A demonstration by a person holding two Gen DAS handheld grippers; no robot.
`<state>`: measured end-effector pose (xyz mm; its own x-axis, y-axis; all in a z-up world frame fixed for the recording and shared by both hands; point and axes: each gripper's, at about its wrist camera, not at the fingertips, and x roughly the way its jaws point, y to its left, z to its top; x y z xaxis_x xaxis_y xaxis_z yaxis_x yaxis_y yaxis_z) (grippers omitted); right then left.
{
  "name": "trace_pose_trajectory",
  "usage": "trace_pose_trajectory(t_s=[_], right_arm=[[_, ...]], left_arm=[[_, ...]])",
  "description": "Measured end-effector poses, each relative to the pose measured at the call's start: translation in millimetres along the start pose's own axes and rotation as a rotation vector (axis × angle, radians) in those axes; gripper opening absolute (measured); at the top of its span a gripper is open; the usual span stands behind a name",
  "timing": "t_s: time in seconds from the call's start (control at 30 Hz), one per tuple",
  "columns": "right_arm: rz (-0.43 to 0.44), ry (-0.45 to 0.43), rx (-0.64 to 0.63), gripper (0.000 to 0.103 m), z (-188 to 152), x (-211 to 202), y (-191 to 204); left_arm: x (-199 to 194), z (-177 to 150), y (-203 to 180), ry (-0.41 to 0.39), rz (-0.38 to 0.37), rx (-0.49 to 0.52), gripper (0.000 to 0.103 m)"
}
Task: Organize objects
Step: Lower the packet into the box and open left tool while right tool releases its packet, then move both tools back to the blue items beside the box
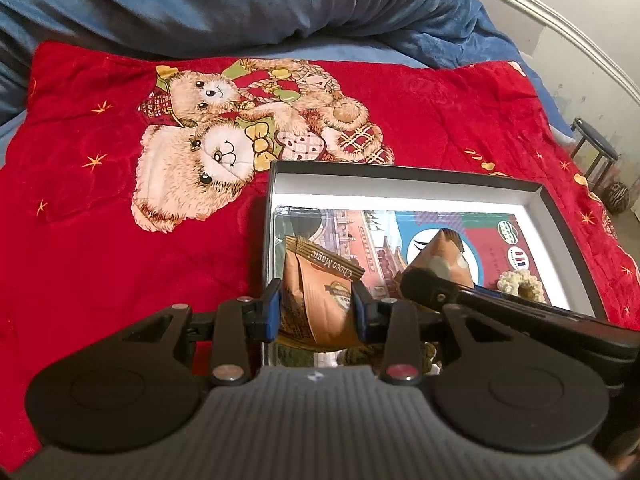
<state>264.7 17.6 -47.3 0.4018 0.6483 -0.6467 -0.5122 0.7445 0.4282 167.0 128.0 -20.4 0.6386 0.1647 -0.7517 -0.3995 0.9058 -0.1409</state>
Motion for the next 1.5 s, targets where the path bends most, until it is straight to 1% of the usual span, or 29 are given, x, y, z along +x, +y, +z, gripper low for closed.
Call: trace_pose_trajectory(t_s=[0.3, 0.43, 0.47, 0.57, 0.6, 0.67, 0.73, 0.83, 0.87, 0.9, 0.93, 1.0, 1.13, 1.17, 1.27, 1.4, 1.5], right_arm=[[0.001, -0.003, 0.003, 0.032, 1.0, -1.5, -0.6], [0.009, -0.001, 0.014, 0.033, 1.0, 0.0, -2.2], [0.005, -0.002, 0.013, 0.034, 0.6, -0.4, -2.5], [-0.016, -0.010, 0.003, 0.038, -0.3, -2.5, -2.4], [-0.022, -0.016, -0.001, 0.041, -0.5, -3.6, -2.5], [-0.021, -0.023, 0.004, 0.044, 0.3, -6.9, -3.6], [-0.009, -0.038, 0.016, 0.050, 1.3, -12.3, -4.5], [0.000, -0.068, 0.021, 0.059, 2.7, -24.9, -4.0], [0.006, -0.080, 0.017, 0.060, 2.7, -30.0, -3.2], [0.011, -0.089, 0.016, 0.064, 3.2, -33.8, -2.6], [0.021, -0.099, 0.012, 0.069, 2.6, -39.4, -1.5], [0.031, -0.116, 0.002, 0.072, 1.0, -50.4, 2.4], [0.022, -0.118, -0.050, 0.073, -9.5, -77.5, 16.1], [0.018, -0.117, -0.062, 0.074, -12.8, -83.5, 18.7], [0.006, -0.114, -0.088, 0.076, -24.4, -105.6, 23.3], [-0.003, -0.131, -0.063, 0.076, -41.9, -137.0, 21.2], [-0.014, -0.126, -0.033, 0.077, -59.8, -154.9, 15.6]], left_arm=[[1.8, 0.5, 0.8, 0.010, -0.013, 0.011, 0.040], [2.9, 0.7, 4.3, 0.022, -0.028, -0.012, 0.043], [2.4, 1.1, 4.6, 0.022, -0.029, -0.017, 0.053], [2.0, 1.3, 7.3, 0.025, -0.039, -0.035, 0.056], [2.5, 1.4, 9.5, 0.029, -0.046, -0.045, 0.059], [3.8, 1.9, 15.2, 0.045, -0.072, -0.081, 0.060], [2.1, 2.3, 21.8, 0.053, -0.102, -0.129, 0.061], [-6.8, 1.7, 28.1, 0.034, -0.134, -0.168, 0.066], [-10.8, 0.8, 29.4, 0.026, -0.130, -0.175, 0.072], [-15.5, -0.5, 30.0, 0.013, -0.109, -0.180, 0.079], [-21.1, -2.8, 30.2, -0.010, -0.085, -0.180, 0.080], [-29.4, -6.7, 30.1, -0.030, -0.064, -0.163, 0.081], [-49.6, -19.4, 29.9, -0.043, -0.081, -0.132, 0.081], [-55.3, -24.2, 27.9, -0.045, -0.088, -0.112, 0.081], [-73.3, -42.4, 17.6, -0.062, -0.078, -0.036, 0.083], [-90.4, -73.4, 6.3, -0.040, -0.103, 0.003, 0.083], [-98.2, -94.6, -6.5, -0.035, -0.099, 0.057, 0.083]])
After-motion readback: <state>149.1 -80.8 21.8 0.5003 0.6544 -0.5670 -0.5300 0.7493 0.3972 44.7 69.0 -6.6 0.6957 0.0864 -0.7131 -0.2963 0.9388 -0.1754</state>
